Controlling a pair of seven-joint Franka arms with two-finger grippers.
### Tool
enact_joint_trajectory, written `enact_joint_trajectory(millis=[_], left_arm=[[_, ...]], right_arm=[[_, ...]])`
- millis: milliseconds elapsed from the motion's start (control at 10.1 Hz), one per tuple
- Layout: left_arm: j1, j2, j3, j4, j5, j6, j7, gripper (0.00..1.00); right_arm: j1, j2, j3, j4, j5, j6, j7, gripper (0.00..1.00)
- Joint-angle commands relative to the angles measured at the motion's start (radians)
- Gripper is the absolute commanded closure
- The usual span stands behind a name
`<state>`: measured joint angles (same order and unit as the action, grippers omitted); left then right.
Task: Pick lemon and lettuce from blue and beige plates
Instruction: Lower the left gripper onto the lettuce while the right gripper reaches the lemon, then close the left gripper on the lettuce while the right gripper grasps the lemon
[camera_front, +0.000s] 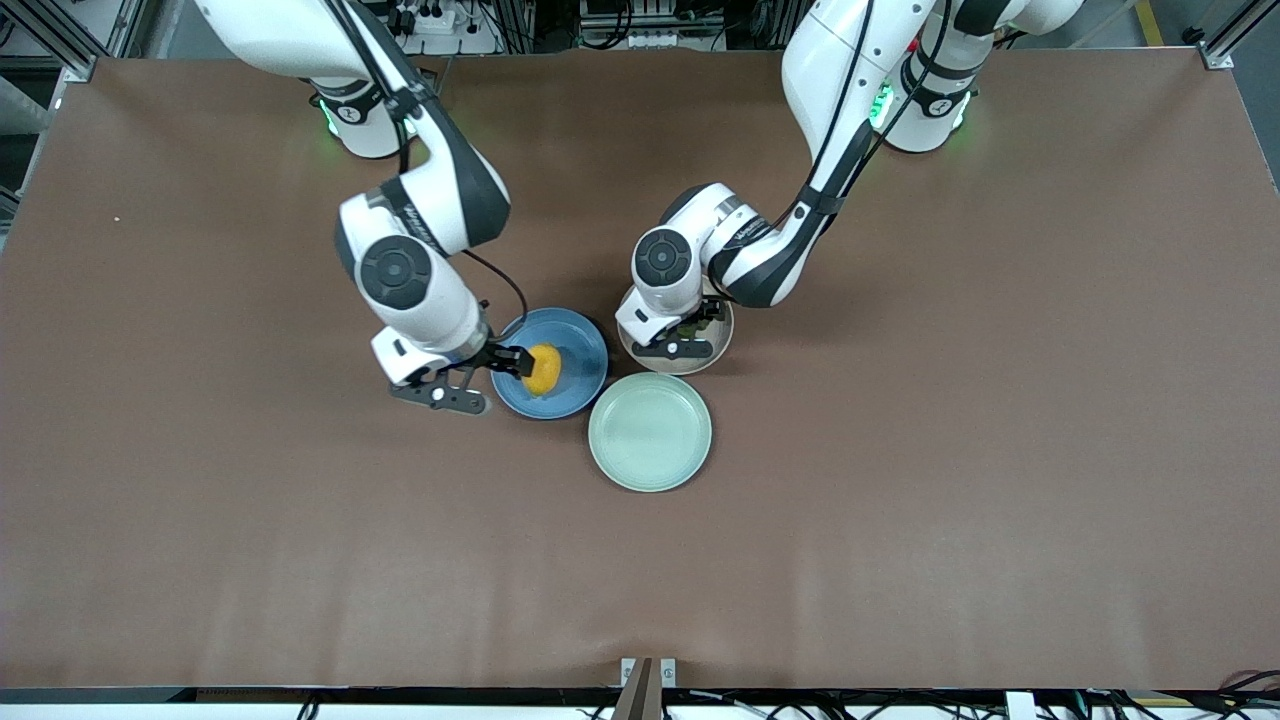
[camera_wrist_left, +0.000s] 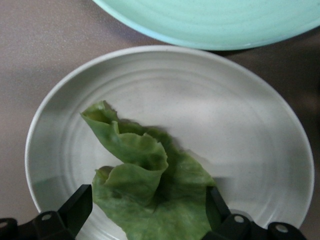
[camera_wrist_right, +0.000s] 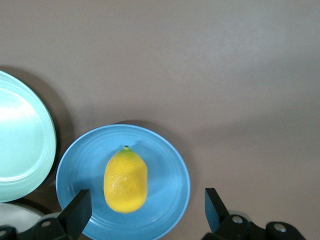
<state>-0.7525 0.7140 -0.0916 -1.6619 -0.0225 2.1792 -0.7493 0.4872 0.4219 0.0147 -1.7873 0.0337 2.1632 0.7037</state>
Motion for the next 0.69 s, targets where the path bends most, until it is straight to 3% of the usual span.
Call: enact_joint_trajectory(millis=[0,297,396,495,594], left_arm=[[-0.013,0.013,0.01,0.014,0.027,0.011,-0.025,0.0],[-0.016,0.016,0.01,0.014,0.036,0.013,-0.035,0.0],[-0.025,0.021,0.012,0.016,0.036,0.033,-0.108,0.52],[-0.04,0.027,0.015,0.014,0.056,0.053,-0.174,0.89],[-0.039,0.027,0.015,0.014,0.085,0.054,-0.192,1.0]], right_arm=[[0.014,0.027,0.021,-0.012,-0.001,0.052,0.063,0.0],[0.017,0.048,0.033,-0.026,-0.005,0.083,0.068,0.0],[0.016,0.048,0.034,-0.047,-0.005,0.111,0.068,0.0],[0.017,0.048,0.036,-0.076,-0.005,0.156,0.068,0.0],[0.018,0.048,0.036,-0.113,-0.005,0.202,0.069,0.0]])
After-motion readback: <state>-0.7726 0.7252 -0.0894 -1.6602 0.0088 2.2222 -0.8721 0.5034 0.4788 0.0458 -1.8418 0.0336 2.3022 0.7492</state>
